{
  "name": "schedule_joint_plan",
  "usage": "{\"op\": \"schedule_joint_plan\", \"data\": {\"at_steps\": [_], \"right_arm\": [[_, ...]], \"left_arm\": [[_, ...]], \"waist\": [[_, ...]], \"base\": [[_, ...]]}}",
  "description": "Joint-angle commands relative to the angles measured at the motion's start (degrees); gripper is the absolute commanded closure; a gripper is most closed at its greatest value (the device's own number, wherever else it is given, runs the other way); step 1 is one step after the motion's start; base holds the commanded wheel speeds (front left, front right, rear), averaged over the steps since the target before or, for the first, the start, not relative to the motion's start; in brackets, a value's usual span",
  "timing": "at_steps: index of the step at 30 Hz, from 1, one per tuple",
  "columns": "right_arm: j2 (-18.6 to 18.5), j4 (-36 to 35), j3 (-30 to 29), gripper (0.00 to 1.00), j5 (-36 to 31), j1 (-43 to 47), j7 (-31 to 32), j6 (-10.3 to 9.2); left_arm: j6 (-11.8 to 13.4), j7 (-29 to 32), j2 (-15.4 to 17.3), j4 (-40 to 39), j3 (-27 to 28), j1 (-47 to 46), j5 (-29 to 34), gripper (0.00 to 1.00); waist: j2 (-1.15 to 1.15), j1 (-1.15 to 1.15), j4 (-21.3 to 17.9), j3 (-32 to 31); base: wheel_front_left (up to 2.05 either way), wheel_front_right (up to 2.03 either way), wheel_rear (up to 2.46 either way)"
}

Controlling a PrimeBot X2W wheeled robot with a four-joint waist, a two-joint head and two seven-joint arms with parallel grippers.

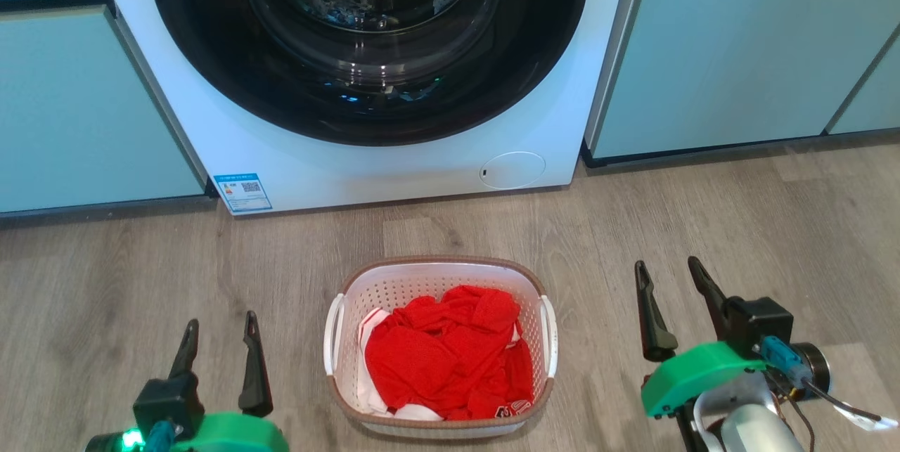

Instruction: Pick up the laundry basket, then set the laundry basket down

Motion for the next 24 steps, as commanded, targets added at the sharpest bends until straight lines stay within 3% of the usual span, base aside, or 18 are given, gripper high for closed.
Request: {"op": "schedule_joint_plan", "data": {"at_steps": [1, 17, 18, 19, 24], "right_arm": [[0.1, -2.2, 1.0, 0.0, -0.2, -0.7, -0.7, 0.34], [0.1, -2.8, 0.7, 0.0, -0.3, -0.9, -0.7, 0.34], [0.1, -2.8, 0.7, 1.0, -0.3, -1.0, -0.7, 0.34], [0.0, -0.6, -0.2, 1.0, 0.1, 0.7, 0.0, 0.0], [0.0, 2.2, 0.1, 1.0, 1.3, 1.6, 0.3, 0.01]], "left_arm": [[0.7, -0.3, -0.3, -1.7, 2.3, -1.8, 0.3, 0.0], [1.1, -0.3, -0.3, -0.5, 2.3, -1.8, 0.1, 0.0], [1.0, -0.3, -0.3, -0.5, 2.3, -1.9, 0.3, 1.0], [1.0, 0.0, 0.0, 1.4, 0.1, 0.0, 0.0, 1.0], [0.8, 0.4, -0.1, 4.6, 0.0, 0.2, -1.3, 1.0]], "waist": [[0.0, 0.0, 0.0, 0.1], [0.0, 0.0, -0.1, 0.8], [0.0, 0.0, -0.1, 0.8], [0.0, 0.0, -0.1, 0.8], [0.0, 0.0, -0.1, 0.9]], "base": [[0.0, 0.0, 0.0], [0.0, 0.0, 0.0], [0.0, 0.0, 0.0], [0.0, 0.0, 0.0], [0.0, 0.0, 0.0]]}}
